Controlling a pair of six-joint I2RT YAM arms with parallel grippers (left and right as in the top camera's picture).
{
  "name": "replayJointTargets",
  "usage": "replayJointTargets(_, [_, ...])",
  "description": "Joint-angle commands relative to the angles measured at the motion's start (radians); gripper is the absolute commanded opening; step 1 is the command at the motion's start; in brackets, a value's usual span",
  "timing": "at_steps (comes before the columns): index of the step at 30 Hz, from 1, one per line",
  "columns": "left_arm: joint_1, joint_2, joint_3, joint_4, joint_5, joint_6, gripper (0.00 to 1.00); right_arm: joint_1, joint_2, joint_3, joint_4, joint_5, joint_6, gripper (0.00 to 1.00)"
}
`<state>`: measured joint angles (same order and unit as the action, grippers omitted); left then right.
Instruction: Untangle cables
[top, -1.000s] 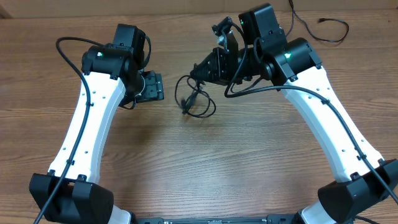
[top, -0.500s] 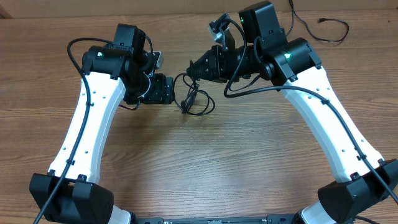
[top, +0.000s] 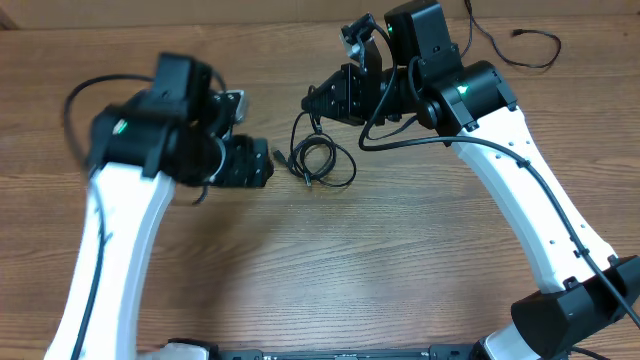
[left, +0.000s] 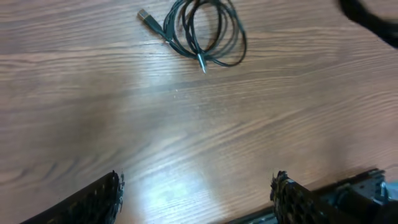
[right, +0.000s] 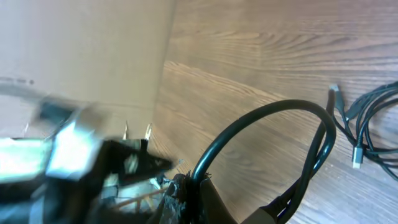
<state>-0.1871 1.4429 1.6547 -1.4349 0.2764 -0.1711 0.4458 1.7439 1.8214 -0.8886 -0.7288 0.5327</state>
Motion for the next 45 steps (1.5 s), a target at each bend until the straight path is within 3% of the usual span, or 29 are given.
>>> replayJointTargets(1, [0.003,-0.078,0.018,-0.031,-0.032,-0.039,0.79,-0.003,-0.034,0.033,0.026,-0.006,0.026,0.04])
replayJointTargets(9, [0.003,-0.096,0.018,-0.132,-0.121,-0.055,0.79,-0.003,-0.034,0.033,0.058,-0.013,0.093,0.04])
replayJointTargets(18, [0.003,-0.109,0.018,-0.15,-0.119,-0.054,0.8,-0.003,-0.034,0.033,0.058,-0.013,0.1,0.04])
replayJointTargets(33, [0.003,-0.335,0.018,-0.177,-0.124,-0.081,0.81,0.004,-0.034,0.033,0.058,-0.024,0.104,0.04])
replayJointTargets(45, [0.003,-0.295,0.016,-0.182,-0.127,-0.099,0.82,0.066,-0.033,0.032,0.026,0.054,0.103,0.04])
